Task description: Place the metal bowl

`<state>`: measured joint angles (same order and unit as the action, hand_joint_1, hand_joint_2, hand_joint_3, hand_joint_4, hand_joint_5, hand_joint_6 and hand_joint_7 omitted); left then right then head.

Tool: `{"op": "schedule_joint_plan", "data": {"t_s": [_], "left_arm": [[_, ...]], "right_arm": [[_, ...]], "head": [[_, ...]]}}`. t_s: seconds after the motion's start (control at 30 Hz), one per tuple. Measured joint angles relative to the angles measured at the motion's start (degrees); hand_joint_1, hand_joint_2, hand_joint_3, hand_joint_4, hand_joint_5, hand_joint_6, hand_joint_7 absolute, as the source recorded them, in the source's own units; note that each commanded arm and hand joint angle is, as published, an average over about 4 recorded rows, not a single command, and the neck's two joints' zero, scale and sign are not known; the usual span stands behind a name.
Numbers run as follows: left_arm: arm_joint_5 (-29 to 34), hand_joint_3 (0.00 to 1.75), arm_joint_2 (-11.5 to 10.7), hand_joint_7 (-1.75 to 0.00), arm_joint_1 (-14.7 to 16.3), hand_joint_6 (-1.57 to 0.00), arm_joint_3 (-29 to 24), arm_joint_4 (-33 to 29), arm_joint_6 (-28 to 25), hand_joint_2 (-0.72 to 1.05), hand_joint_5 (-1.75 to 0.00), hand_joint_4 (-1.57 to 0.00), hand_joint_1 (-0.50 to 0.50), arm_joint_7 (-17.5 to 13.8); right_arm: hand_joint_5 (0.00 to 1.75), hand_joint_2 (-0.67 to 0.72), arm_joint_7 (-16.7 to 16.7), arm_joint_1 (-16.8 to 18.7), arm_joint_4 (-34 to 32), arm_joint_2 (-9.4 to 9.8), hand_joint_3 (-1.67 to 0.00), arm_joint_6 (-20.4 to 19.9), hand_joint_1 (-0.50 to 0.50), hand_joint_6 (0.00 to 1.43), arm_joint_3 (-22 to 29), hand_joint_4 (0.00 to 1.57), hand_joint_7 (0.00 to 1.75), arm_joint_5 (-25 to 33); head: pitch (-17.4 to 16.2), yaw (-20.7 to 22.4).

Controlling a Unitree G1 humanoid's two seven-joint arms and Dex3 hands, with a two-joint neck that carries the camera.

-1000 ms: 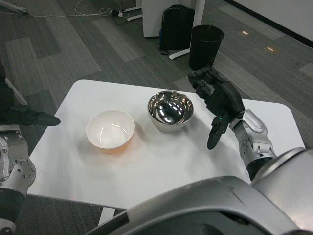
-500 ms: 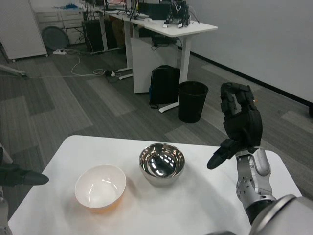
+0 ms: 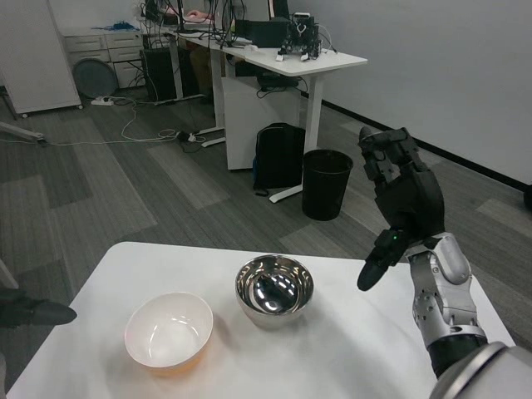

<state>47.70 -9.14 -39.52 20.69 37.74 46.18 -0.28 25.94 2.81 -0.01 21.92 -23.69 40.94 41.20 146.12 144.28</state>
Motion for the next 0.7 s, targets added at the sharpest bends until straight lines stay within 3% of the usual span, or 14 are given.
{"op": "schedule_joint_plan", "data": {"t_s": [0.13, 0.23, 0.43, 0.7], "left_arm": [[-0.15, 0.0, 0.03, -0.35, 0.0, -0.1, -0.36, 0.0, 0.07, -0.64, -0.1, -0.22, -0.5, 0.01], [-1.12, 0.0, 0.33, -0.35, 0.02, -0.1, -1.08, 0.0, 0.12, -0.64, -0.1, -0.22, -0.5, 0.03], [-3.89, 0.0, 2.15, -0.35, 0.14, -0.09, -3.5, -0.01, 0.37, -0.64, -0.1, -0.19, -0.5, 0.15], [-7.91, 0.0, 2.32, -0.4, 0.51, -0.08, -4.67, -1.2, 0.38, -0.64, -0.1, -0.19, -0.5, 0.65]], "right_arm": [[0.0, 0.53, 0.15, -0.8, -0.01, 0.04, 0.0, 0.18, -0.46, 0.0, -0.02, 0.0, 1.43, -0.39], [0.0, 0.53, -0.14, -1.69, 0.31, 0.22, 0.0, -0.08, -0.46, 0.0, -0.68, 0.0, 1.55, -0.39], [0.0, 0.53, -2.44, -2.72, 3.64, 1.54, 0.0, -2.09, -0.46, 0.0, -4.2, 0.0, 1.61, -0.34], [0.0, 0.47, -3.52, -3.32, 5.13, 5.31, 0.0, -3.38, -0.46, 0.0, -6.7, 0.0, 1.59, 0.97]], "head": [[-0.41, 0.74], [-0.62, 1.59], [-0.99, 3.87], [-1.82, 4.59]]}}
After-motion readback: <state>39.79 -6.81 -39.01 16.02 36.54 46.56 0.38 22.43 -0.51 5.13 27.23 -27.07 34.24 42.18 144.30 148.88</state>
